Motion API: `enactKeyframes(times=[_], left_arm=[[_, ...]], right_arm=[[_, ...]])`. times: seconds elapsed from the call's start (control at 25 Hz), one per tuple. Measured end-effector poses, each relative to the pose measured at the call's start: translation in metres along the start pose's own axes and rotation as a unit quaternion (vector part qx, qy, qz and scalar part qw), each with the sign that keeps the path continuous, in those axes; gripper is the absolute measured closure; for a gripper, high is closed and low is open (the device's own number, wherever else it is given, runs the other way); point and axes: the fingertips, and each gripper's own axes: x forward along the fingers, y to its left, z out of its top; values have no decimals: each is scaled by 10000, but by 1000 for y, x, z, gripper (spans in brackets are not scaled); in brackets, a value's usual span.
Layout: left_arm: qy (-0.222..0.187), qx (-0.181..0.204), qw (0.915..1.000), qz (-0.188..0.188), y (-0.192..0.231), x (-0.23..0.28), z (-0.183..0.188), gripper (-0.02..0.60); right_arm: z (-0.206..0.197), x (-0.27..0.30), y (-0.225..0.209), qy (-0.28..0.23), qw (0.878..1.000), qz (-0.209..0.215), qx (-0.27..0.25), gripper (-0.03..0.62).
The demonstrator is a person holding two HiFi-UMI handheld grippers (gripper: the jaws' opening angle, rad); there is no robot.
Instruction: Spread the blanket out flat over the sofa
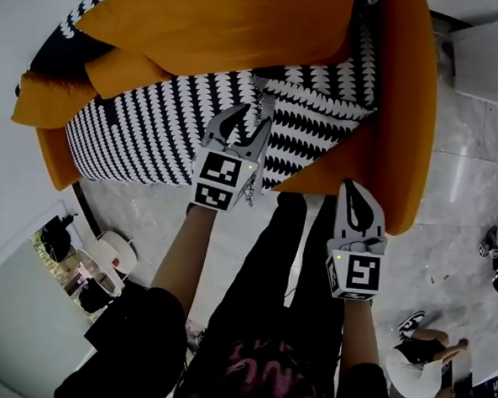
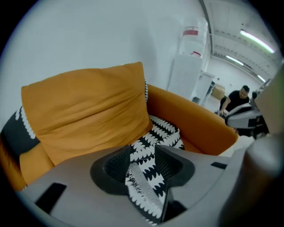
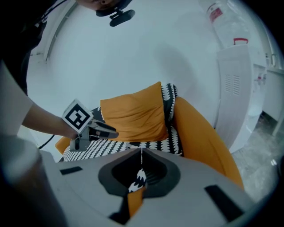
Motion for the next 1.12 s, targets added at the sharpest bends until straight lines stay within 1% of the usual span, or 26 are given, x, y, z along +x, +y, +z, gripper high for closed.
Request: enactKeyframes(times=[0.08,0.16,0.32,0.4,0.52,0.68,0.8,1.0,1.12], left_arm=[[212,586,9980,-86,10,13,-3,419],[396,952,9945,-183,22,28,-6,417],[692,1298,9885,-336,28,58,-2,416],[829,1405,9859,-360,37,67,-7,416],[1013,1475,9833,-328,51,83,-21,416],[1228,1575,9794,-314,45,115,-37,416],[1350,1515,9787,-316,43,136,-50,416],[1524,1378,9781,-323,68,137,-63,416],[1590,1346,9774,-358,69,137,-66,416]], right_arm=[[-4,7,4,22,10000,4,44,572],[-8,14,7,57,10000,2,77,572],[-13,12,-6,107,9998,-37,168,572],[-16,11,-2,131,9997,-26,198,572],[-25,14,5,172,9995,7,250,572],[-43,11,-8,155,9992,8,380,572],[-61,13,-14,261,9988,28,425,572],[-66,12,1,404,9984,-20,397,572],[-68,7,0,433,9982,-55,416,572]])
